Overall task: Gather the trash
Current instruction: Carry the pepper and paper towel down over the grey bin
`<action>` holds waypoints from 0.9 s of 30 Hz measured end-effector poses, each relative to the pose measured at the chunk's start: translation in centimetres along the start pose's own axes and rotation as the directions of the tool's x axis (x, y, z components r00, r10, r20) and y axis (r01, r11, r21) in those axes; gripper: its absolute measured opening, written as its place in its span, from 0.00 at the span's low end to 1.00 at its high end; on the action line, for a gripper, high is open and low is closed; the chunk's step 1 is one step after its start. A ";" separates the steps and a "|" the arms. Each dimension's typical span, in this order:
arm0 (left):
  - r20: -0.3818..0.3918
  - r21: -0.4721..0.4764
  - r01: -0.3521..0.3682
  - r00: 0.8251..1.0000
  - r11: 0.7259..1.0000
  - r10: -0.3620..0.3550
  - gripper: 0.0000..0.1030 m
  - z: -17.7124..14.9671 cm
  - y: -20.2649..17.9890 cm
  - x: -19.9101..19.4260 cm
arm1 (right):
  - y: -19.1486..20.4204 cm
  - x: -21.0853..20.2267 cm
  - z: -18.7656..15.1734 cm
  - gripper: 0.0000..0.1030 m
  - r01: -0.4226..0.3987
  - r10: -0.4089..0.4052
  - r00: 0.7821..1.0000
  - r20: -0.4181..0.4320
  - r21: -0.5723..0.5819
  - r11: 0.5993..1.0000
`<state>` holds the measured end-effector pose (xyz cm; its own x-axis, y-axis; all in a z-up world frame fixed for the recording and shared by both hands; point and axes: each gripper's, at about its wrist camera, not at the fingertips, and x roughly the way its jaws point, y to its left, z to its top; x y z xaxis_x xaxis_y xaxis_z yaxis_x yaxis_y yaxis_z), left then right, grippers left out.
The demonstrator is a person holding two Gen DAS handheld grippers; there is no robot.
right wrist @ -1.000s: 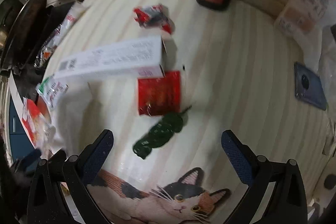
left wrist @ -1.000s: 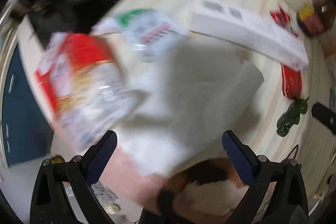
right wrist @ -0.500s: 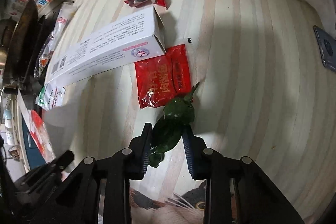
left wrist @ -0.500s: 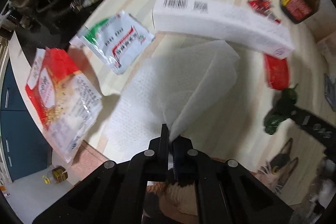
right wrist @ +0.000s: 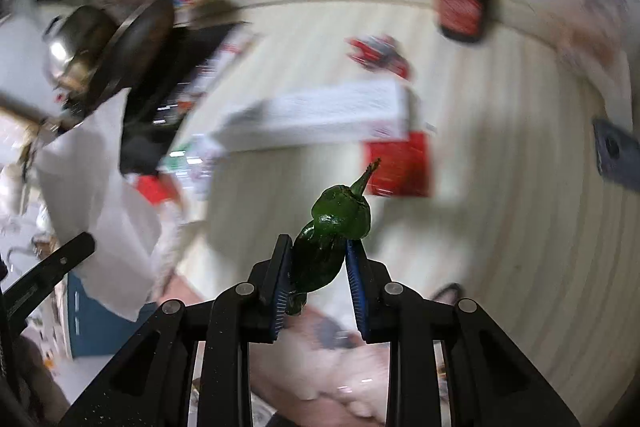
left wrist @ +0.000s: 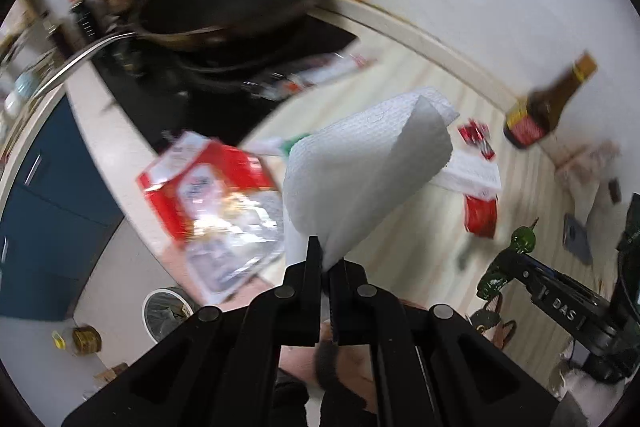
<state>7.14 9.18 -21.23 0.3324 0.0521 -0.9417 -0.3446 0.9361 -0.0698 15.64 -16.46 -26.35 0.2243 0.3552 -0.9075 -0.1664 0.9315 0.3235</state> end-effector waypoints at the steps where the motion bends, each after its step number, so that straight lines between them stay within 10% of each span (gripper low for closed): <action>1: 0.012 -0.020 -0.001 1.000 1.000 0.001 0.00 -0.1 1.3 -0.6 | 1.8 -0.7 -0.2 0.28 -0.015 0.016 1.000 0.011 -0.033 0.999; 12: 0.057 -0.355 -0.089 0.992 0.930 0.117 0.00 -8.2 21.8 -6.0 | 23.6 1.4 -7.3 0.27 -0.160 0.136 0.987 -0.090 -0.361 0.919; 19: -0.084 -0.597 -0.156 0.988 0.787 0.133 0.01 -18.2 37.3 -1.5 | 36.5 11.0 -18.0 0.27 -0.277 0.125 0.941 -0.313 -0.503 0.819; 27: -0.255 -0.782 -0.198 0.967 0.591 -0.014 0.01 -31.3 50.3 15.1 | 42.5 31.8 -31.3 0.27 -0.354 0.037 0.860 -0.510 -0.542 0.763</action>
<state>-32.70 46.17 -49.29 0.1020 -0.0517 -0.9934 -0.9560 0.2710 -0.1123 -14.34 32.00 -49.85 -0.3027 0.2994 -0.9048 -0.7263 0.5422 0.4224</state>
